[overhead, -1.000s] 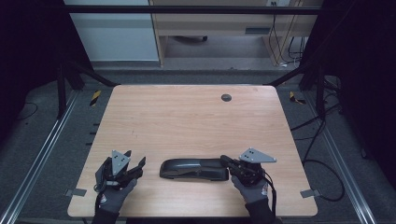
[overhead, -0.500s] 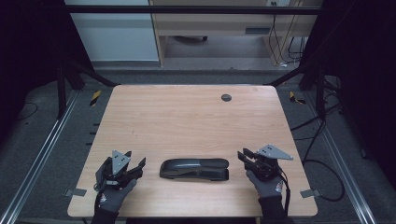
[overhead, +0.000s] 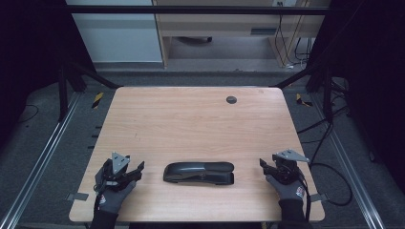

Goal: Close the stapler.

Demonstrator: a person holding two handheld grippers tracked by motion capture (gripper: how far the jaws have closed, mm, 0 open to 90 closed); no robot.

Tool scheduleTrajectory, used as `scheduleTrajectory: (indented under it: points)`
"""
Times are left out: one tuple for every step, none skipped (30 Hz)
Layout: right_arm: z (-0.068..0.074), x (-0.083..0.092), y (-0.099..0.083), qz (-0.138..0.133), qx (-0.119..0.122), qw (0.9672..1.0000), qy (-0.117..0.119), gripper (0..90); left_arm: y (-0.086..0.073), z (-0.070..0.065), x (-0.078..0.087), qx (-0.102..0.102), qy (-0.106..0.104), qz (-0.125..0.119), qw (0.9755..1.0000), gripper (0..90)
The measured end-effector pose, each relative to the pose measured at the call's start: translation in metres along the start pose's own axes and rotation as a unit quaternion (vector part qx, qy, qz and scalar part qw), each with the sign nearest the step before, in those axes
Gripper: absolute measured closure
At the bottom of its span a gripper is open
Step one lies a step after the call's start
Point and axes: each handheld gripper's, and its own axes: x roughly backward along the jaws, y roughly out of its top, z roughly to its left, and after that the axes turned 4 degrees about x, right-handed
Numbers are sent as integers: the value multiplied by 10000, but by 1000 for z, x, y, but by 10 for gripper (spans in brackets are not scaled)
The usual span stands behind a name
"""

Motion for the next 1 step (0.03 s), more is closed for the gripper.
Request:
scheduleTrajectory:
  points:
    - [-1,0,-1,39,-62,10000,-11,412,-1,2,-1,-6,8,53,10000,386]
